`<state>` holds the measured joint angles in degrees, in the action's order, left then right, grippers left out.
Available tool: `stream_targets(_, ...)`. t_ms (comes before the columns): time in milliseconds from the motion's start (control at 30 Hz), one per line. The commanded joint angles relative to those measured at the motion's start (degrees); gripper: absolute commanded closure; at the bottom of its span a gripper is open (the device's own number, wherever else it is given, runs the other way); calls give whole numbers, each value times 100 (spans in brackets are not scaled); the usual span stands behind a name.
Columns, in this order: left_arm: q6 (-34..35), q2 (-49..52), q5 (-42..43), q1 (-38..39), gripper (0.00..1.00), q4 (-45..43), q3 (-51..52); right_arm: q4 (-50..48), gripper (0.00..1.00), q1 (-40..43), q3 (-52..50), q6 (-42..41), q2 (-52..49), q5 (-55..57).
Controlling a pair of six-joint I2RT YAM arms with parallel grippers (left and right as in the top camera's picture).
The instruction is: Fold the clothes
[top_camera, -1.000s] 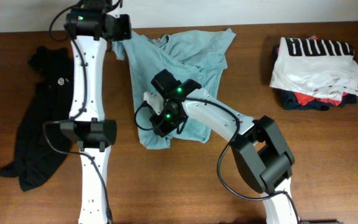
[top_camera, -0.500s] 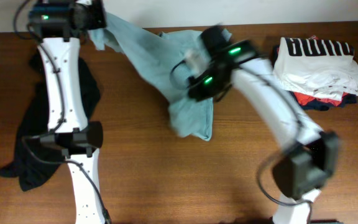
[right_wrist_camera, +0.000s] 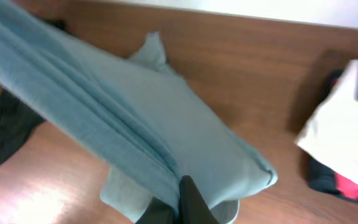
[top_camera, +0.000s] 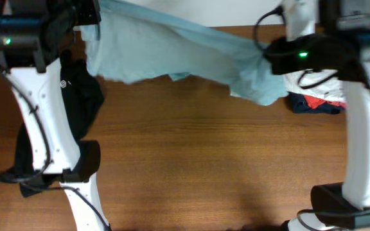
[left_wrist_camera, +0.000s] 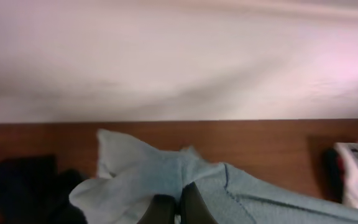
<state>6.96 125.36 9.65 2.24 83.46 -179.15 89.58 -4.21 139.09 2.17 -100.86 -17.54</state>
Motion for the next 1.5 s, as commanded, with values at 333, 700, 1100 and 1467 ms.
stream_targets(333,-188,-1928,-597,-229,99,348,-68,772,96,358,1049,57,920,625)
stream_targets(700,-188,-2474,-599,-232,99,422,-57,774,96,358,1049,57,1156,686)
stream_targets(1100,-188,-3209,-706,-232,99,623,-52,774,96,358,1001,9,1823,717)
stream_targets(1467,-184,-3738,-1464,-232,99,898,-52,774,96,358,-149,-640,3324,1631)
